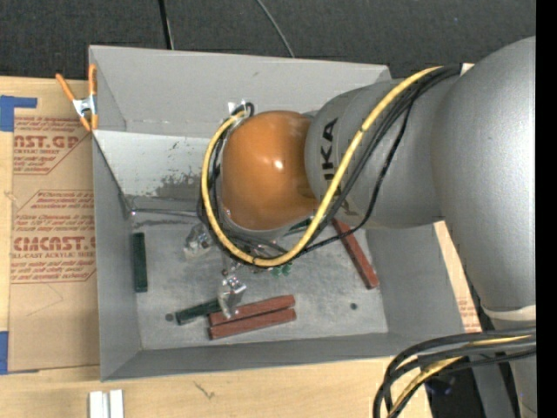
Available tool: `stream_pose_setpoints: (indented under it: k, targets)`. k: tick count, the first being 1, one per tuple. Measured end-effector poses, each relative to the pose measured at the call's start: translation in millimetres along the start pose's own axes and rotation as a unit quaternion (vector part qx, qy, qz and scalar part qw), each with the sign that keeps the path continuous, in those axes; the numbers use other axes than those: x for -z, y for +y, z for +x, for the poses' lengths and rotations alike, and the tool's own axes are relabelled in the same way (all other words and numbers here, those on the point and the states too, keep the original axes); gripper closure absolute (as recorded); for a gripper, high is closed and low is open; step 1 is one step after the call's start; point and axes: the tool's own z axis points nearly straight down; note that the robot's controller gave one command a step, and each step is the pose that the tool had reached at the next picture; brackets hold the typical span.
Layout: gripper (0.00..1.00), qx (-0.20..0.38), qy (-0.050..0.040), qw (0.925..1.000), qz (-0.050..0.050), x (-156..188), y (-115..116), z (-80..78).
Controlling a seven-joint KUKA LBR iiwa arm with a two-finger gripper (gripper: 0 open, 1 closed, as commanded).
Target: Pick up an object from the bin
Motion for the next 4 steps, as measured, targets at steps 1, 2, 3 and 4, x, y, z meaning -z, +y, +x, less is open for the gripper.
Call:
stream_pose_setpoints:
  k: [1, 2, 3, 4]
  targets:
    - [0.00, 0.114, 0.0058, 0.9934, 0.001, -64.7, 2.9, -8.5]
    - [1.00, 0.113, -0.0016, 0.9935, 0.000, -59.5, 2.6, -7.8]
    - [1.00, 0.114, -0.0017, 0.9935, 0.000, -59.5, 2.6, -7.8]
    - [1.00, 0.114, 0.0001, 0.9935, 0.000, -57.0, 3.0, -6.7]
